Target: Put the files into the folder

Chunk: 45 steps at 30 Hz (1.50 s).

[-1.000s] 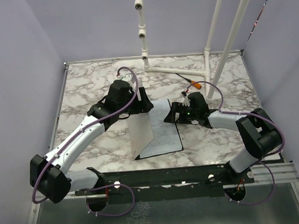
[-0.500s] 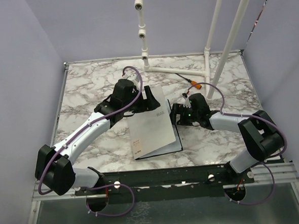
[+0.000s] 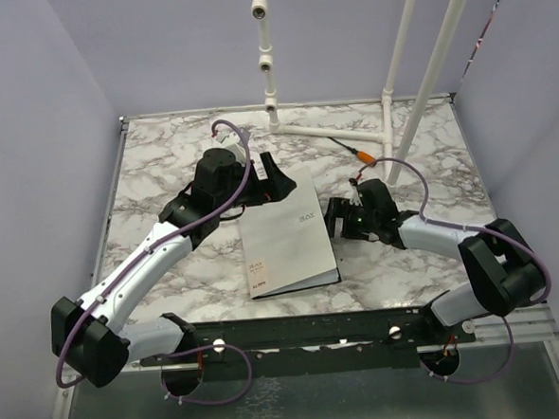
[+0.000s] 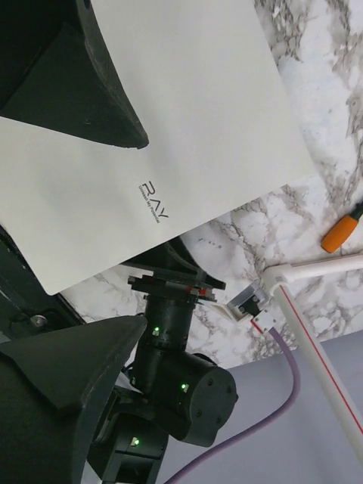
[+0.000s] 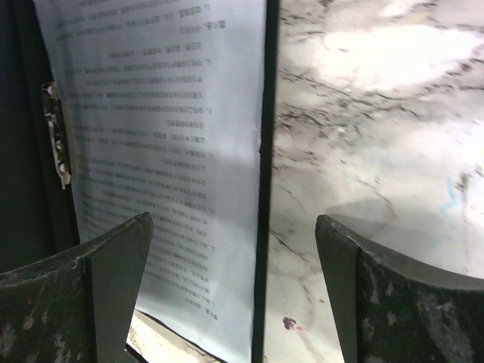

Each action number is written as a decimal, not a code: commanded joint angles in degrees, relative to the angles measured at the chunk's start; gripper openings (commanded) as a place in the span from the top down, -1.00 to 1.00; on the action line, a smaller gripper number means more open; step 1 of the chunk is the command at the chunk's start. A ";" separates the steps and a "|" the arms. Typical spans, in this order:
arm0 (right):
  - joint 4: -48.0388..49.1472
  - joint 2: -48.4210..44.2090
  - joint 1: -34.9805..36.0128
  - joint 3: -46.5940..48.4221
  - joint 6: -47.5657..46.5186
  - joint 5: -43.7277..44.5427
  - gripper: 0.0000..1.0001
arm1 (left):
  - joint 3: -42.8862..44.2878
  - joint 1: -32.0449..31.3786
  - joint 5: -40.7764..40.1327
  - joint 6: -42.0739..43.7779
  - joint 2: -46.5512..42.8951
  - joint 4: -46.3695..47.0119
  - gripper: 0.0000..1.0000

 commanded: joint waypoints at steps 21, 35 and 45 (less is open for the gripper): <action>-25.41 -22.75 0.07 5.16 -4.84 22.01 -0.87 | -10.98 6.57 -28.62 -1.22 -6.21 -17.47 -0.98; -25.30 -17.83 0.07 10.53 -6.04 19.48 -0.61 | -17.71 7.80 -29.26 -4.23 -0.26 -13.22 -0.33; -21.47 -12.23 0.08 10.24 -5.06 16.16 -0.61 | -19.33 7.80 -27.72 -4.15 5.91 -9.63 0.37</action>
